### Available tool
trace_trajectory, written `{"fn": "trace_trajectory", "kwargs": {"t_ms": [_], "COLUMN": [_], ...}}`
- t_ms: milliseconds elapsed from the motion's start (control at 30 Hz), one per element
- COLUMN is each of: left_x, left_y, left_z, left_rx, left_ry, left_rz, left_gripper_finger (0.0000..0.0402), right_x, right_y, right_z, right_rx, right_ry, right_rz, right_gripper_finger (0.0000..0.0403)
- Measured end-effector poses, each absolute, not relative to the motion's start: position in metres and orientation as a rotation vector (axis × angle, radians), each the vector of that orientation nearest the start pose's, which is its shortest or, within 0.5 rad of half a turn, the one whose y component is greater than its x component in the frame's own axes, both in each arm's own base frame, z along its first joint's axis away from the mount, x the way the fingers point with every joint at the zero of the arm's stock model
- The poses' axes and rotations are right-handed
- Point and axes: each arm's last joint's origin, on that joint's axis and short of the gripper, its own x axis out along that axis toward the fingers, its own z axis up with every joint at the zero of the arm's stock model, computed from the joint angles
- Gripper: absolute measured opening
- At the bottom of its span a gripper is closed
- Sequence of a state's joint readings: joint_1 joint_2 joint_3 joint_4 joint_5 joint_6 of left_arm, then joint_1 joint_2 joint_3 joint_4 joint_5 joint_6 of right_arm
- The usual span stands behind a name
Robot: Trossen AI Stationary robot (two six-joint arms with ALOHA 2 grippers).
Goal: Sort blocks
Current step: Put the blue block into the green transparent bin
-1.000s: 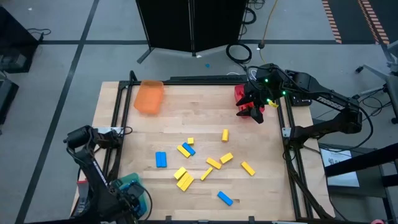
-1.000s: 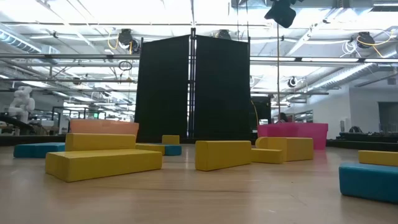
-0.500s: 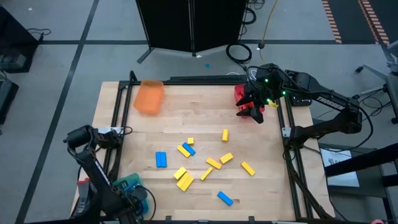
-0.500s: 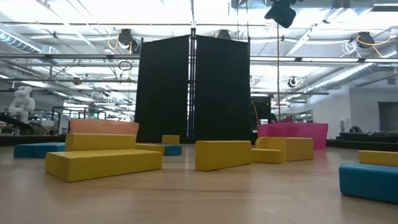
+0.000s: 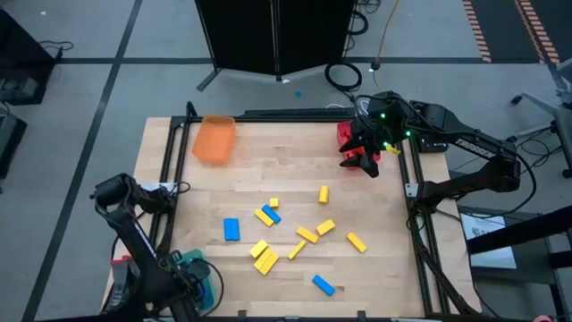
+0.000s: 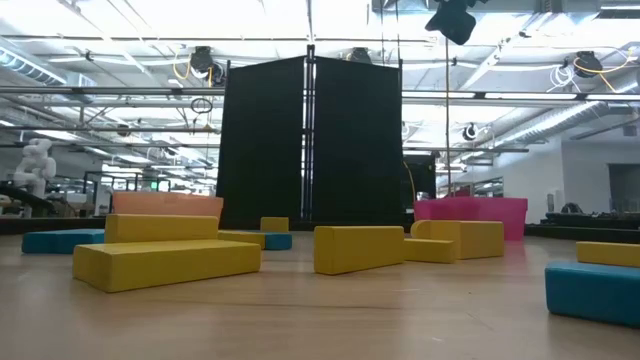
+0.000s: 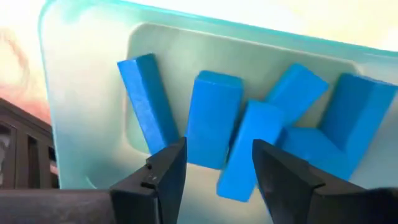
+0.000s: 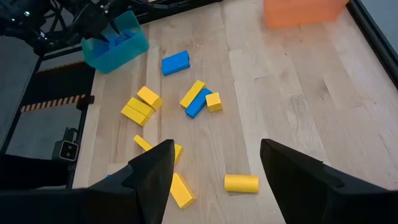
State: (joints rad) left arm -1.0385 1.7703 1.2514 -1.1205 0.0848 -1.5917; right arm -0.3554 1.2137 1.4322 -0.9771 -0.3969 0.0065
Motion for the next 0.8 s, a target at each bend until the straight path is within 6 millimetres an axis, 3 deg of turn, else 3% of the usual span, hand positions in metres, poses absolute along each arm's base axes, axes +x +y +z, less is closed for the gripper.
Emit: {"fn": "trace_trajectory", "kwargs": {"t_ms": [133, 267, 433, 567, 667, 800], "left_x": [0.159, 0.165, 0.168, 0.17, 0.18, 0.203], "left_y": [-0.259, -0.234, -0.191, -0.154, -0.132, -0.11], "left_z": [0.209, 0.234, 0.272, 0.294, 0.299, 0.296], "left_rx": [-0.489, -0.679, -0.943, -1.007, -1.025, -0.998], "left_ry": [1.602, 1.512, 1.14, 0.867, 0.819, 0.884], "left_rz": [0.493, 0.663, 0.896, 0.99, 1.058, 1.051], "left_gripper_finger": [0.0189, 0.019, 0.019, 0.0191, 0.0191, 0.0191], "right_x": [0.212, 0.212, 0.212, 0.212, 0.212, 0.212], "right_y": [-0.067, -0.067, -0.067, -0.067, -0.067, -0.067], "right_z": [0.398, 0.398, 0.398, 0.398, 0.398, 0.398], "right_rx": [0.285, 0.284, 0.268, 0.269, 0.269, 0.268], "right_ry": [0.706, 0.706, 0.705, 0.705, 0.705, 0.705], "right_rz": [0.037, 0.036, 0.041, 0.041, 0.041, 0.041], "right_gripper_finger": [0.0235, 0.0235, 0.0235, 0.0235, 0.0235, 0.0235]}}
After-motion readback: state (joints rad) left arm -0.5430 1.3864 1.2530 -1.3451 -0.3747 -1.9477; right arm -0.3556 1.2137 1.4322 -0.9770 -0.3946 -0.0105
